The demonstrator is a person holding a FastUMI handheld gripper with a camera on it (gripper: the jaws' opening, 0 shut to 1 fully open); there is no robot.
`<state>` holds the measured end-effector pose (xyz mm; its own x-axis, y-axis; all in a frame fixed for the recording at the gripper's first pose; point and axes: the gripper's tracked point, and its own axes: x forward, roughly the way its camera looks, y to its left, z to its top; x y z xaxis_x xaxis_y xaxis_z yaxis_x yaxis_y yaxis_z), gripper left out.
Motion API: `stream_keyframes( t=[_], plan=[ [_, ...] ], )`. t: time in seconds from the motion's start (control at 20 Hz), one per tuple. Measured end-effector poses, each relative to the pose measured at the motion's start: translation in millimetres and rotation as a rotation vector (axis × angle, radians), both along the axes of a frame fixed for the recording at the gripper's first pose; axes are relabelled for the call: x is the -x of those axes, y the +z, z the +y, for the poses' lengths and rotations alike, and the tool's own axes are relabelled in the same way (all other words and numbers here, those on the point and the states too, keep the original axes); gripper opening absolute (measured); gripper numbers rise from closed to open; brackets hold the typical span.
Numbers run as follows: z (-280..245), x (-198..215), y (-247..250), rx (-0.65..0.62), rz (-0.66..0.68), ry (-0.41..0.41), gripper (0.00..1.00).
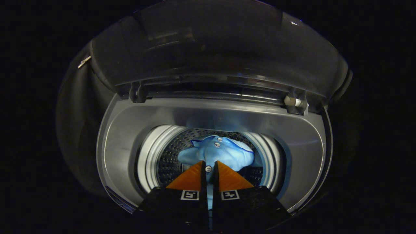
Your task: Put the clothes into the washing machine and then close the washing machine lid.
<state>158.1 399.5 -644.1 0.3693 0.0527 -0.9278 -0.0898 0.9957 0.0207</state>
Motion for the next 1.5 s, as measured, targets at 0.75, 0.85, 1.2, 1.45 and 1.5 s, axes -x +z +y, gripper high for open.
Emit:
stream_keyframes(
  t=[0.75, 0.85, 1.2, 1.45, 1.5],
  plan=[
    [-4, 6, 19, 0.005, -0.019, -0.009, 1.00],
    [-1, 7, 29, -0.001, -0.028, 0.003, 1.00],
    [8, -14, 103, -0.045, -0.146, 0.003, 1.00],
    [11, -37, 170, -0.097, -0.254, -0.029, 1.00],
    [11, -43, 186, -0.097, -0.282, -0.026, 0.99]
  ],
)
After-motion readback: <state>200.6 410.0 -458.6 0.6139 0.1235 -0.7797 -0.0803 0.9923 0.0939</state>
